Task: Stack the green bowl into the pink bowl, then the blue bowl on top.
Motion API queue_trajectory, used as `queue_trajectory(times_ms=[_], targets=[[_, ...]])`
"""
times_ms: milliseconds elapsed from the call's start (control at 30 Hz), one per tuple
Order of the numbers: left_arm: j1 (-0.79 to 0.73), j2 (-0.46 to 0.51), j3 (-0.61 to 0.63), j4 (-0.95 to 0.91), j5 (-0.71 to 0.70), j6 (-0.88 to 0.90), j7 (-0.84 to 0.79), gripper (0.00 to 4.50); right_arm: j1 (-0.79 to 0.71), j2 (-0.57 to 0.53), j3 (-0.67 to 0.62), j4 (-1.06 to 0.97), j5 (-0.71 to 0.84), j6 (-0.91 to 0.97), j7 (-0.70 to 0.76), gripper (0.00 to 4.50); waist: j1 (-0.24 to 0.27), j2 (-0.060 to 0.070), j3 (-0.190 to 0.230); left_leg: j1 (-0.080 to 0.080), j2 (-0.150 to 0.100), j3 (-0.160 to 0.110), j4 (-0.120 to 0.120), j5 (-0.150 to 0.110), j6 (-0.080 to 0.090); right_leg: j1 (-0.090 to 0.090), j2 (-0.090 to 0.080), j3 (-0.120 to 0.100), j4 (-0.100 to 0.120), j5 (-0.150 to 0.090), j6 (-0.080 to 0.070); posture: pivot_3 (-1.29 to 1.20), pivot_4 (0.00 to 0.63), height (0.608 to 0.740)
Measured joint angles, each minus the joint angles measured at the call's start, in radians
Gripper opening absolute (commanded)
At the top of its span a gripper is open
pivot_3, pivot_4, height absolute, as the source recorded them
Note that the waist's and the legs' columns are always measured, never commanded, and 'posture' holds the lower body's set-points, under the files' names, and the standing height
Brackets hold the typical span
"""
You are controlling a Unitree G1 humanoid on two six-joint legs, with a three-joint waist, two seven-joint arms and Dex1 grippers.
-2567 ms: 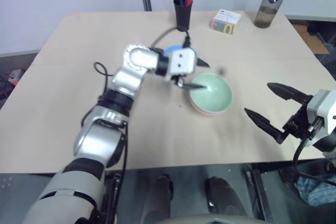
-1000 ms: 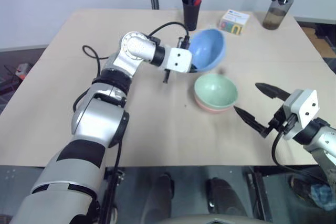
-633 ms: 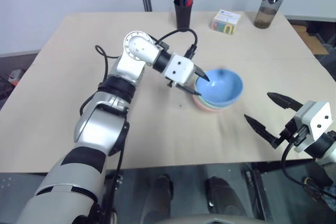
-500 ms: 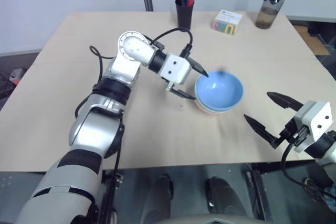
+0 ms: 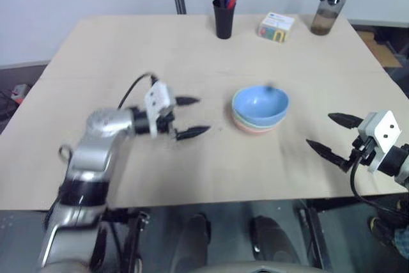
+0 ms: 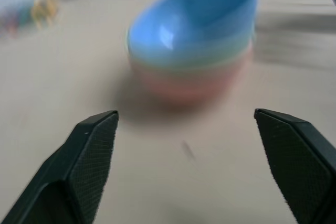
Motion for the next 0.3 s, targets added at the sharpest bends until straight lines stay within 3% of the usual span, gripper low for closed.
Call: queue_trajectory(times_ms=[133, 300], targets=[[0.156, 0.033, 0.157, -0.196, -0.1, 0.119, 0.081, 4.48, 0.004, -0.053, -0.07, 0.064, 0.036, -0.004, 0.099, 4.5, 0.011, 0.0, 0.0, 0.004, 0.0, 0.001, 0.001, 0.0, 0.0, 0.004, 0.0, 0.0, -0.001, -0.001, 0.0, 0.0, 0.15, 0.74], [0.274, 0.069, 0.26, -0.26, -0.181, 0.2, 0.107, 4.48, -0.001, -0.103, -0.127, 0.107, 0.074, 0.008, 0.167, 4.5, 0.011, 0.0, -0.001, 0.005, 0.0, 0.001, 0.001, 0.0, 0.0, 0.004, -0.001, 0.0, -0.001, -0.001, 0.0, 0.0, 0.15, 0.74]])
